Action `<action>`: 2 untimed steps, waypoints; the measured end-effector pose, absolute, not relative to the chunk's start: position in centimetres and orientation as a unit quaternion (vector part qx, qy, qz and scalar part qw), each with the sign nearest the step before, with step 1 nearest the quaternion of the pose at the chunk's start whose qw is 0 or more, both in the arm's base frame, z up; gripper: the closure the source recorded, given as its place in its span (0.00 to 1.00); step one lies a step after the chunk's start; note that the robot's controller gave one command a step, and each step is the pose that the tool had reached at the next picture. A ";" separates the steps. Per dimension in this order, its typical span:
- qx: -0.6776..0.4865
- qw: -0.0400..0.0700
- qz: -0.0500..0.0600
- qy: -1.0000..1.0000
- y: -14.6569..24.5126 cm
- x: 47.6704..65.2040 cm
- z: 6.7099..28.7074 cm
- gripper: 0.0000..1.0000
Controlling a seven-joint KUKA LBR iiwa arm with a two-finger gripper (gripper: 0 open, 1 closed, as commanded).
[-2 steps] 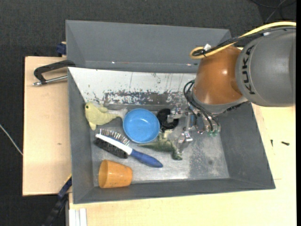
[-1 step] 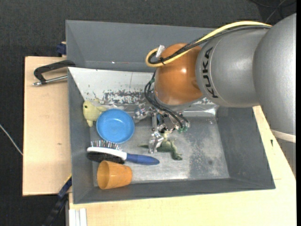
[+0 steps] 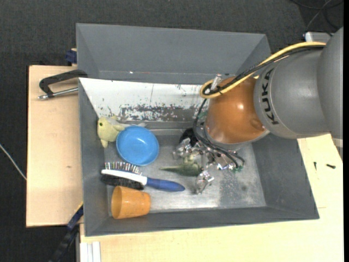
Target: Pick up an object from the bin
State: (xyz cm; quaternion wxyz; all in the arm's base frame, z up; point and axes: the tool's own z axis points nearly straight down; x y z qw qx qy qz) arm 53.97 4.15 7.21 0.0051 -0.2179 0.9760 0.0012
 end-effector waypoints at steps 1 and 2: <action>-0.220 0.008 0.001 0.975 4.5 54.2 7.4 1.00; -0.391 0.006 -0.003 0.921 -3.6 55.6 24.2 1.00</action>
Offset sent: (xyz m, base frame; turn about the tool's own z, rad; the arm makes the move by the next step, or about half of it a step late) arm 0.0000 0.0000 0.0000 0.0000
